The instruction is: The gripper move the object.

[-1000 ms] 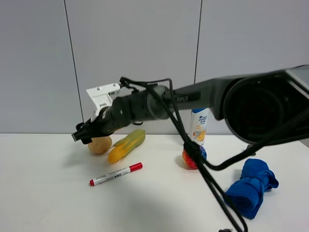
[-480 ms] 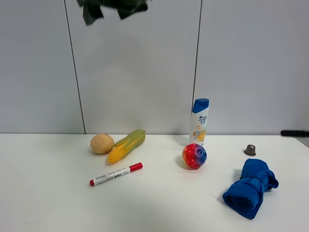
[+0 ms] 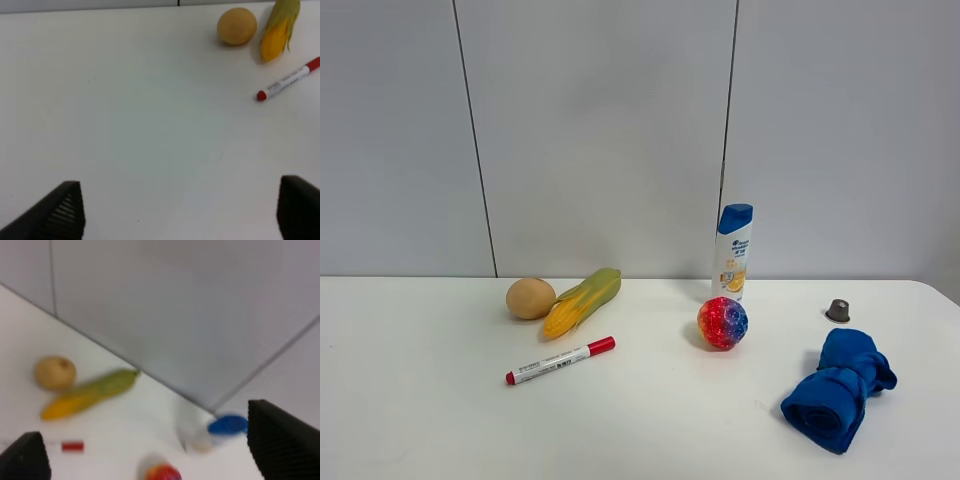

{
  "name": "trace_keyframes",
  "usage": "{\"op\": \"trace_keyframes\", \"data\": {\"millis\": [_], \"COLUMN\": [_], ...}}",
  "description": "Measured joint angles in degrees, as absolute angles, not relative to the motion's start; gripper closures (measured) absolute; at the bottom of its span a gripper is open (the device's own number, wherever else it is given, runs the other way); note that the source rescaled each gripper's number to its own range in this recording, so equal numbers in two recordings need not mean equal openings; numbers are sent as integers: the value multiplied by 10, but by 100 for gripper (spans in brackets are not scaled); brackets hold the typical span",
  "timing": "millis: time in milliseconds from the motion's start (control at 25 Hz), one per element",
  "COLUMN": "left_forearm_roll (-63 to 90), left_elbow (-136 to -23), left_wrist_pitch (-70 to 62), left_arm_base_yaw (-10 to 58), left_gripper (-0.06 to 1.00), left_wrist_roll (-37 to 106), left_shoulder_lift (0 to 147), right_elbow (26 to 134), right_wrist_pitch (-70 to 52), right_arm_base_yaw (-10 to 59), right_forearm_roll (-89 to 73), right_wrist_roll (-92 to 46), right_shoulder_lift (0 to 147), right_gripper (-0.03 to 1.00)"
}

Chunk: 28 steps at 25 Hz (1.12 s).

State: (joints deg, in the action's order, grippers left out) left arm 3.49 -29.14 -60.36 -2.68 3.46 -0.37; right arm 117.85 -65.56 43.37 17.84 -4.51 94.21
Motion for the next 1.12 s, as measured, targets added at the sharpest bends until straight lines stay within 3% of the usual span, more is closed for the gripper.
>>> {"op": "trace_keyframes", "data": {"millis": [360, 520, 640, 1120], "left_forearm_roll": [35, 35, 35, 35], "left_elbow": [-291, -291, -291, -291], "left_wrist_pitch": [-604, -604, -604, -604], "left_arm_base_yaw": [-27, -27, -27, -27], "left_gripper": [-6, -6, -6, -6], "left_wrist_roll": [35, 35, 35, 35], "left_shoulder_lift": [-4, -4, -4, -4], "right_elbow": [812, 699, 643, 490], "right_wrist_pitch": [-532, -527, -530, -537], "right_arm_base_yaw": [434, 434, 425, 168], "right_forearm_roll": [200, 186, 156, 107], "right_wrist_roll": [27, 59, 63, 61], "right_shoulder_lift": [738, 656, 598, 377], "right_gripper": [21, 5, 0, -1]}}
